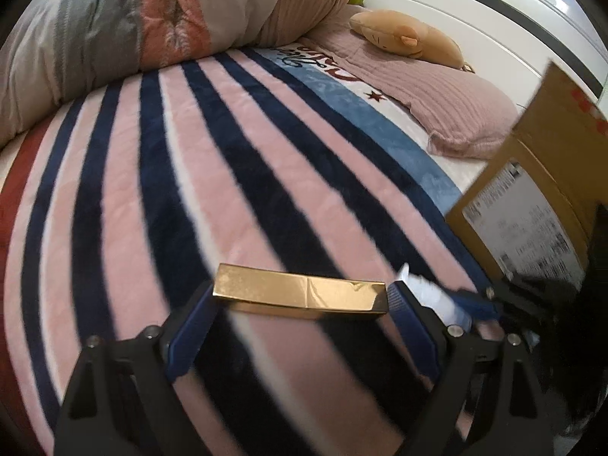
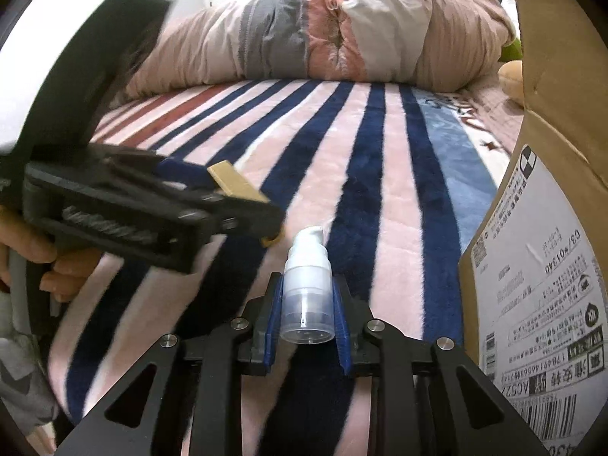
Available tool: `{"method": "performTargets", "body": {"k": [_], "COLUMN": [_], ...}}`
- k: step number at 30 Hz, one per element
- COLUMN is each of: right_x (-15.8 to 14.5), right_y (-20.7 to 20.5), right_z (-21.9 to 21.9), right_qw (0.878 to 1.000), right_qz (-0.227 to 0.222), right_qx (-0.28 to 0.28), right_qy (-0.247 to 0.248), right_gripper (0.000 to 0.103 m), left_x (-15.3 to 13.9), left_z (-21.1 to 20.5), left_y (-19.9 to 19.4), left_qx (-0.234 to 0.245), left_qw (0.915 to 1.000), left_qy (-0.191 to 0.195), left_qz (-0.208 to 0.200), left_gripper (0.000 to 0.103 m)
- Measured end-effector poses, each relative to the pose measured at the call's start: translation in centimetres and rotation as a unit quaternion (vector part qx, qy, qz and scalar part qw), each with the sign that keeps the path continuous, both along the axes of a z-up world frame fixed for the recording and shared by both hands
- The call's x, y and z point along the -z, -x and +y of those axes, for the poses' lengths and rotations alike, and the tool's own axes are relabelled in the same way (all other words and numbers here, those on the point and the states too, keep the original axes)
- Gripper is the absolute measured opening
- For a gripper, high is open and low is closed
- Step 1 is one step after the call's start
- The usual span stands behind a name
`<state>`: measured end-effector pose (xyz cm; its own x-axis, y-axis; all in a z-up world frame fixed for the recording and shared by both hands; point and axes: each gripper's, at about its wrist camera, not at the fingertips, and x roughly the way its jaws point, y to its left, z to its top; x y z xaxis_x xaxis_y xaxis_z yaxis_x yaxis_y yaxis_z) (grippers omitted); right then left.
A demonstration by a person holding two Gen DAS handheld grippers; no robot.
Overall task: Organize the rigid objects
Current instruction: 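Carry the gold bar and pump bottle into the box and open both grippers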
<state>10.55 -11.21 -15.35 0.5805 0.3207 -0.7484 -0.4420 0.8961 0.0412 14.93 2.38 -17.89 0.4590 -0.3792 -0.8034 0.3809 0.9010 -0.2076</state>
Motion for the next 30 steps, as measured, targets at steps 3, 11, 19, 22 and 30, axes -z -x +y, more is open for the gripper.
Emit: {"method": "performTargets", "body": {"k": [3, 11, 19, 22, 30], "right_x": [-0.1, 0.4, -0.7, -2.5, -7.4], "right_y": [0.5, -0.4, 0.3, 1.7, 5.1], "right_z": [-0.1, 0.1, 0.8, 1.1, 1.6], "right_qw": [1.0, 0.999, 1.0, 0.999, 0.996], "right_qz": [0.011, 0.024, 0.012, -0.014, -0.074], "right_qx": [-0.015, -0.021, -0.018, -0.025, -0.049], "right_qy": [-0.012, -0.007, 0.011, 0.016, 0.001], "right_gripper": [0.02, 0.021, 0.02, 0.02, 0.02], "left_x": [0.1, 0.7, 0.5, -1.2, -8.7], "left_z": [1.2, 1.1, 1.5, 2.7, 4.8], "left_y": [1.9, 3.3, 4.8, 6.2, 11.4], "left_qx": [0.007, -0.023, -0.055, -0.066, -0.095], "left_qw": [0.9998, 0.9995, 0.9979, 0.997, 0.9901], "left_qy": [-0.004, -0.021, -0.023, -0.013, -0.005], "left_qz": [0.017, 0.002, -0.023, -0.04, -0.103], "left_gripper": [0.088, 0.089, 0.088, 0.088, 0.088]}}
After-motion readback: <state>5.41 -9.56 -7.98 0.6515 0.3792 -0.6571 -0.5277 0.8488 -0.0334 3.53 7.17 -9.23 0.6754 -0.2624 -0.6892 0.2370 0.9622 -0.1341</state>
